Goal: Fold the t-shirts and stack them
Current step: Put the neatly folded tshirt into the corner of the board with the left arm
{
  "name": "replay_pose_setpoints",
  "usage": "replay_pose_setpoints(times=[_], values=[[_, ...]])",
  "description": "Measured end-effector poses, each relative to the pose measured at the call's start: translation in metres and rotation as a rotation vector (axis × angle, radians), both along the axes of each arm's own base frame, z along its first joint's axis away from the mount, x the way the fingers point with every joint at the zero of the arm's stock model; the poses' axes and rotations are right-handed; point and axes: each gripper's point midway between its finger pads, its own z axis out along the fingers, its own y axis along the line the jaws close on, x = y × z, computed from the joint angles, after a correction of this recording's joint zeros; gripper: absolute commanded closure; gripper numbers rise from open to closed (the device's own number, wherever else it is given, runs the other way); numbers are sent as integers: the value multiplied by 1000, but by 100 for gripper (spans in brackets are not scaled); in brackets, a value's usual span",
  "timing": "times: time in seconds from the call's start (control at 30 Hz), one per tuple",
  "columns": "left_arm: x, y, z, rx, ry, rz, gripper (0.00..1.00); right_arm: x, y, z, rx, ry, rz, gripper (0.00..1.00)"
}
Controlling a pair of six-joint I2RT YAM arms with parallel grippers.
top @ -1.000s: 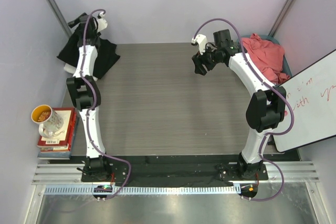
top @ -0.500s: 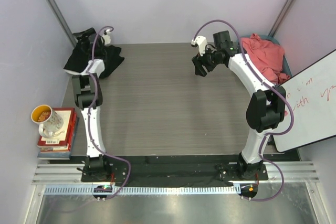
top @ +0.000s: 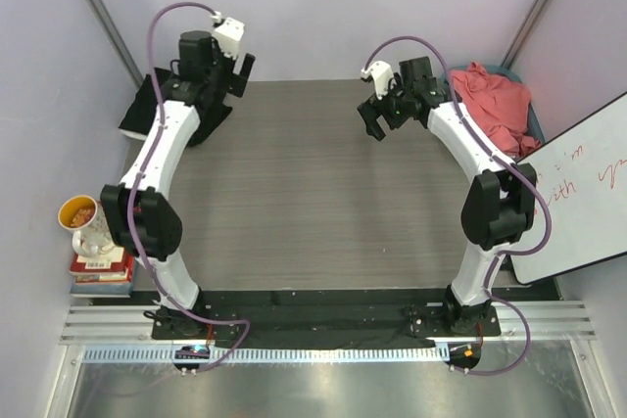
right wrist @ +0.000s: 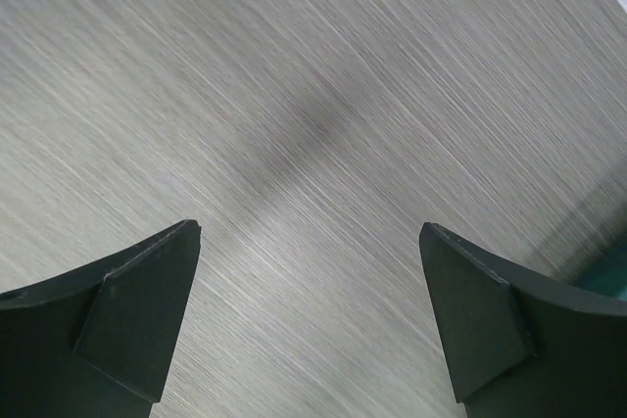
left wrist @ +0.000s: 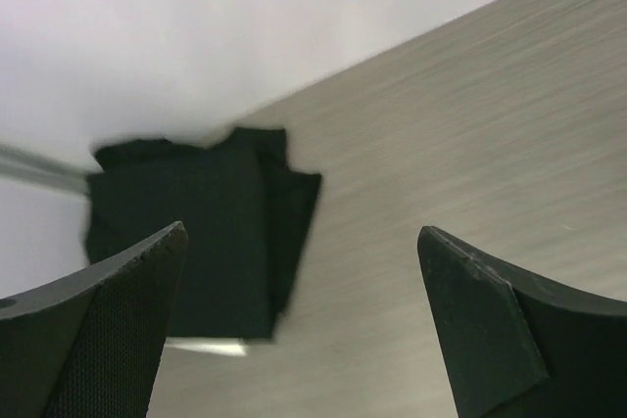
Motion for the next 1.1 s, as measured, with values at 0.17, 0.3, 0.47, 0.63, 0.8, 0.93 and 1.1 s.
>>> replay_pose_setpoints(times=[0.17,0.3,0.47,0.63,0.8,0.93,1.1], values=[[-56,31,-30,-140,140,156,0,-9,-15,14,-14,-41,-83,0],[-101,52,-78,-109,267,249,0,-19,-32,35,-6,-110,-196,0],[-119,64,-83,-100,271,318,0,-24,-62,48,15,-160,-354,0],[-117,75,-65,-122,209,382,0,-21,-85,45,17,-169,-459,0],[-114,79,-59,-128,183,412,0,-20,-93,43,2,-177,-499,0],[-112,83,-54,-125,164,428,0,-21,-98,43,-6,-187,-515,0],[-110,86,-49,-119,145,447,0,-24,-101,40,-13,-187,-523,0]])
